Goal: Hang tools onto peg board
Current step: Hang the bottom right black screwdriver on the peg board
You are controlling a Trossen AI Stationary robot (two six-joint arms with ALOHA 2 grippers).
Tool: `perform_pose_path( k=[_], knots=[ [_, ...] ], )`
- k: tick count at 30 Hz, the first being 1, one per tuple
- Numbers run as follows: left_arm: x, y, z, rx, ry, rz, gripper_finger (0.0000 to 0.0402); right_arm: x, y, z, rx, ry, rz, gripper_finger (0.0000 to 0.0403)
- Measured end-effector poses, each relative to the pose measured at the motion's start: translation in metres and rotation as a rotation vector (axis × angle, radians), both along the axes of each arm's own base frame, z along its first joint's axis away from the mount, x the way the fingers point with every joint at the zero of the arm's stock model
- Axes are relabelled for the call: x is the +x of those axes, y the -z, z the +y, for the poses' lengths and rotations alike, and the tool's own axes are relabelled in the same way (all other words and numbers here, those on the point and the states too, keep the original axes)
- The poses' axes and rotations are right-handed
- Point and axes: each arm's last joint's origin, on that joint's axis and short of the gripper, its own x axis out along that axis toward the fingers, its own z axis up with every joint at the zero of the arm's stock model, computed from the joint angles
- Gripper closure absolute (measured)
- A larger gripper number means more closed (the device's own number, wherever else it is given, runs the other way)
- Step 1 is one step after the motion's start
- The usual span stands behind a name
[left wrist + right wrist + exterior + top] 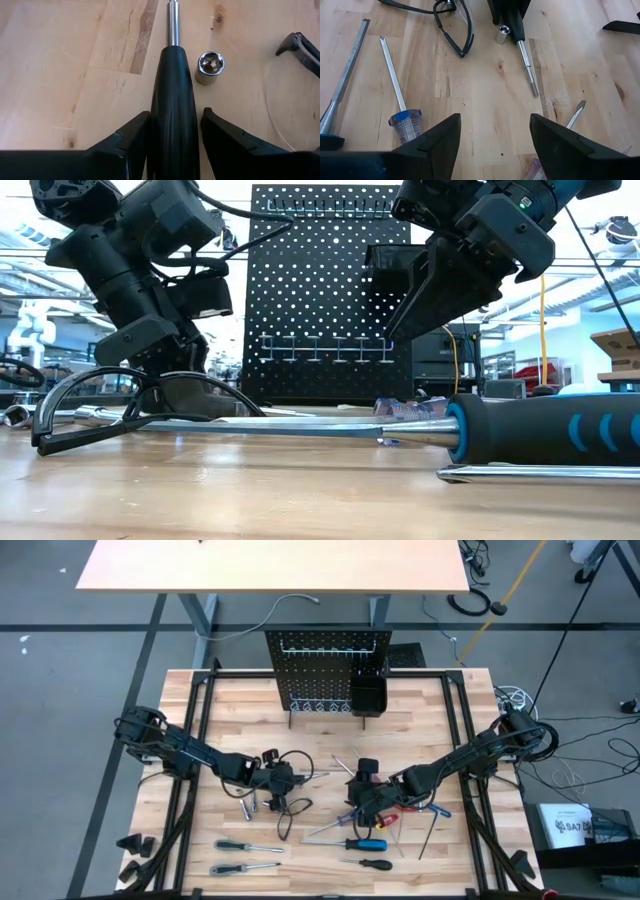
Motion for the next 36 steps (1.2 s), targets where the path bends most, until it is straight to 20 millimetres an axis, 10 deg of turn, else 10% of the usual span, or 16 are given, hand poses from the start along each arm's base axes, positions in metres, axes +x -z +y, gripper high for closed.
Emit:
perform_pose_path(
  k=[36],
  knots=[
    [-0.003, -0.018, -0.002, -0.053, 0.103, -0.04, 0.0224, -0.017, 0.012, 0.006, 0.251, 0.097, 0.204, 0.0174]
  ],
)
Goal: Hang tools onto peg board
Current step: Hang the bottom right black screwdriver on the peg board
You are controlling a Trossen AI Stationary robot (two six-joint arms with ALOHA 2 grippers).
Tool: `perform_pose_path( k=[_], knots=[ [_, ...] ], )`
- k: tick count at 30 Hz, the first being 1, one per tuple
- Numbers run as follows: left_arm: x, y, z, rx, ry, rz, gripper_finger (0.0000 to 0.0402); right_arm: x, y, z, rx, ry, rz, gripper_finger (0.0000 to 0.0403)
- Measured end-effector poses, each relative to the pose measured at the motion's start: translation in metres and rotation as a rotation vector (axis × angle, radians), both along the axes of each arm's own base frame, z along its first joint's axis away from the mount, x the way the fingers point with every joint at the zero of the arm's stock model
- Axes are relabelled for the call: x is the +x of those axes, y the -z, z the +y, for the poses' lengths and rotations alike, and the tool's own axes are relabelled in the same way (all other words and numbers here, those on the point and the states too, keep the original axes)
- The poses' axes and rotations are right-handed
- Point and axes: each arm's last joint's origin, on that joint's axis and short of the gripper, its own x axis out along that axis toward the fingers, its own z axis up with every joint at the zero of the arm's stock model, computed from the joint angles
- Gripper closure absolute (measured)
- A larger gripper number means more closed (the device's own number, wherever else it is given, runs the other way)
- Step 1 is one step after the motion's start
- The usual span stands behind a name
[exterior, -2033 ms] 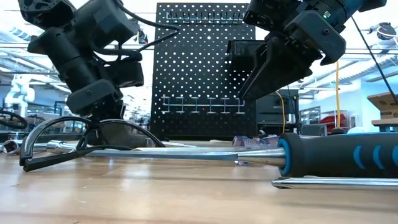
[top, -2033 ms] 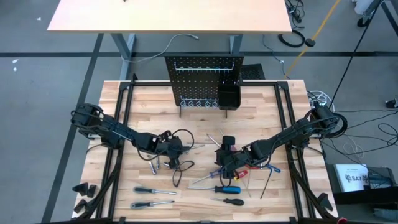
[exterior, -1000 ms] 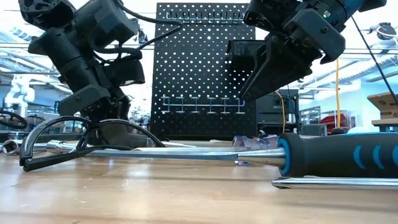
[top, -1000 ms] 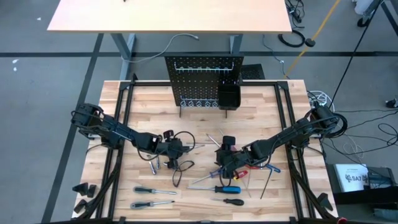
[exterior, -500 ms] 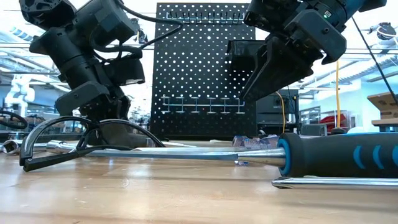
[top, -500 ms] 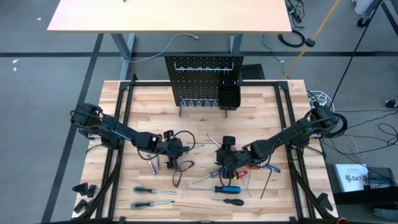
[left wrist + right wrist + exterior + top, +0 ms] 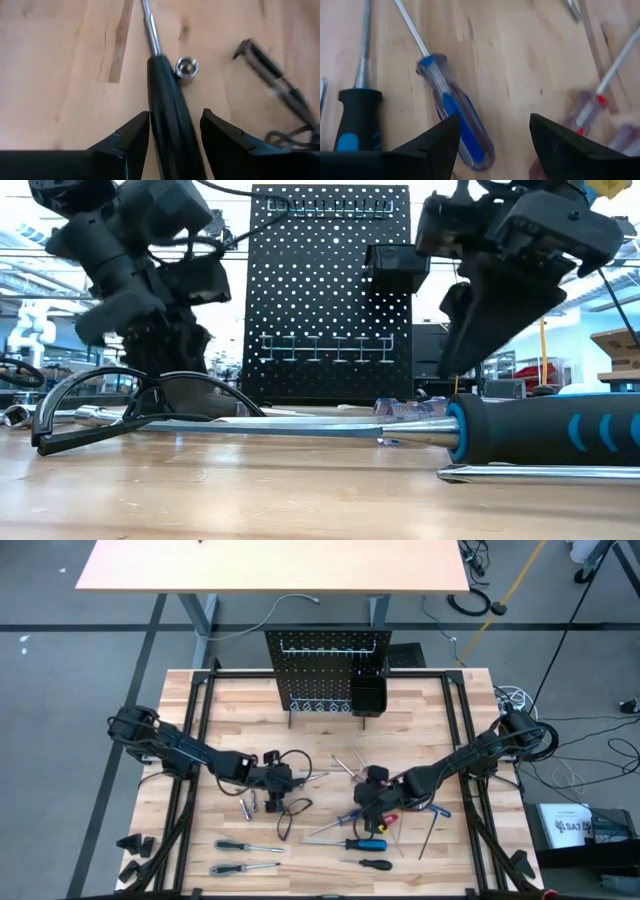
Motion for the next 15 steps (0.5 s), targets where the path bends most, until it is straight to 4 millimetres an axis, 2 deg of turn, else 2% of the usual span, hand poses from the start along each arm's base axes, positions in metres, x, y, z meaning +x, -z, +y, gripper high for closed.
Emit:
perform_pose_path(
  k=[15],
  knots=[
    [-0.011, -0.045, 0.003, -0.013, 0.018, -0.17, 0.0224, 0.002, -0.003, 0.007, 0.038, 0.006, -0.055, 0.0174]
  ],
)
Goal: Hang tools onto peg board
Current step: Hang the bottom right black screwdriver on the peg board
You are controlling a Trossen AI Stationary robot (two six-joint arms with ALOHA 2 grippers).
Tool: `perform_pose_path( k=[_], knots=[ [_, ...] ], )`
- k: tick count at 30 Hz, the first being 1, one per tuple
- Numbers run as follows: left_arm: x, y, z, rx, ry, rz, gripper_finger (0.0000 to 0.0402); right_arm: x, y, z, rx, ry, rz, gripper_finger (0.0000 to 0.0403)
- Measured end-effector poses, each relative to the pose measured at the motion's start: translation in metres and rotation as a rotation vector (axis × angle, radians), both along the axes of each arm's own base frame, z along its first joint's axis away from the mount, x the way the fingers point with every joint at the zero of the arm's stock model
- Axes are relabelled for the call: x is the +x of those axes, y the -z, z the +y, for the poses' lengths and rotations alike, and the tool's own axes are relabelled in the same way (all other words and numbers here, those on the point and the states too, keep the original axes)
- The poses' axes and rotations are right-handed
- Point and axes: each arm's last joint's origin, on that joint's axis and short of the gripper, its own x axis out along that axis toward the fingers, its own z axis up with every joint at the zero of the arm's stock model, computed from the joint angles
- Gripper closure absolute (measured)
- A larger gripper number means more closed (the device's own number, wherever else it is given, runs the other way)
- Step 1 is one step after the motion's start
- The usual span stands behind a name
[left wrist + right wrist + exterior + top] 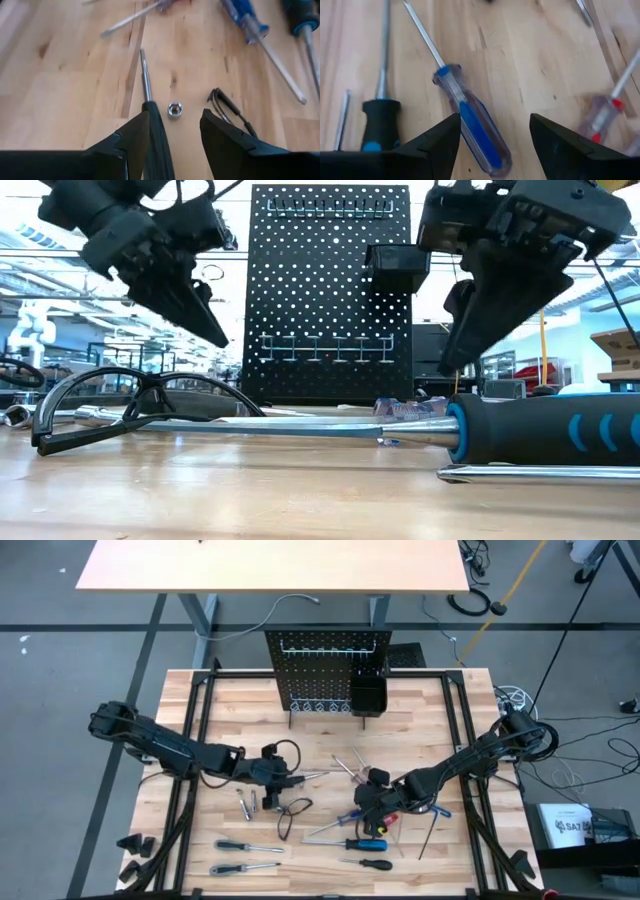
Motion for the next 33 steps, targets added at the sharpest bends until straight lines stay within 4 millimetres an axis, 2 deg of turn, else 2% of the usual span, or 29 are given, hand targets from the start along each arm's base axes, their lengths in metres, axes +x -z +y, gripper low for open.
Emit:
perform_pose_path(
  k=[11, 21, 33],
  knots=[
    [-0.006, -0.016, 0.001, 0.033, 0.039, -0.072, 0.0224, 0.011, -0.01, 0.005, -0.069, -0.161, -0.16, 0.0174],
    [0.0, -0.027, 0.0, 0.044, 0.061, -0.189, 0.0224, 0.021, -0.018, 0.001, -0.054, -0.143, -0.266, 0.0174],
    [0.004, -0.034, 0.0, -0.119, -0.07, -0.277, 0.0224, 0.023, -0.021, 0.003, -0.083, -0.191, -0.313, 0.0174]
  ],
)
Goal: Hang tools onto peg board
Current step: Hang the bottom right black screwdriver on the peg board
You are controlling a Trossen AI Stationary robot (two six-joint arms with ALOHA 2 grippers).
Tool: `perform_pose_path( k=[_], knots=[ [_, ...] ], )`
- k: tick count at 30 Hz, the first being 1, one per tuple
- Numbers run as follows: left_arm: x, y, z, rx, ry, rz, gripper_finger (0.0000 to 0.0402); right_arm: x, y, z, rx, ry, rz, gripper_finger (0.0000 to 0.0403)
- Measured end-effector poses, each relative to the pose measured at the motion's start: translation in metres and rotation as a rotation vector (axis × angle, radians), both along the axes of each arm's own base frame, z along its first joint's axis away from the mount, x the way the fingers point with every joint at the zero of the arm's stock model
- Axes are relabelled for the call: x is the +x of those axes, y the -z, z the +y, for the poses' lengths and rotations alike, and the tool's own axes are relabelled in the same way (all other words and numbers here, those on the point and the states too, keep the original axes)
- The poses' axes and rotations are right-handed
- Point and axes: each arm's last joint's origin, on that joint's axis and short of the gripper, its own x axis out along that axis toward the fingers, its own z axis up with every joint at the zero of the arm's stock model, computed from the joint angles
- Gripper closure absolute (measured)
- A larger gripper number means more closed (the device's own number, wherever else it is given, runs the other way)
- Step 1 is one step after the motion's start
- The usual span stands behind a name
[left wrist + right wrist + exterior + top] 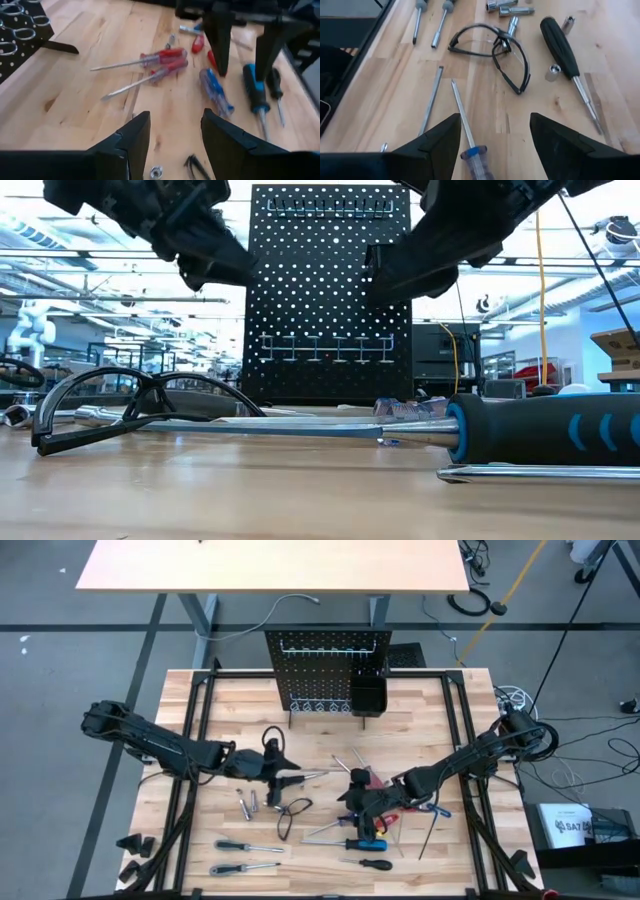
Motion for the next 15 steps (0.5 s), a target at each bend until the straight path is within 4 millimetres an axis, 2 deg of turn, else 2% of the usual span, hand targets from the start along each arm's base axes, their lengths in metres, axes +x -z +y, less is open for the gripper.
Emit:
perform_pose_path(
  k=[8, 15],
  knots=[
    [-0.002, -0.001, -0.011, 0.03, 0.056, -0.007, 0.0224, 0.004, -0.004, -0.003, -0.046, -0.033, -0.053, 0.0174],
    [-0.008, 0.001, -0.027, 0.053, 0.123, 0.009, 0.0224, 0.012, -0.015, -0.005, 0.026, -0.001, -0.175, 0.0174]
  ],
)
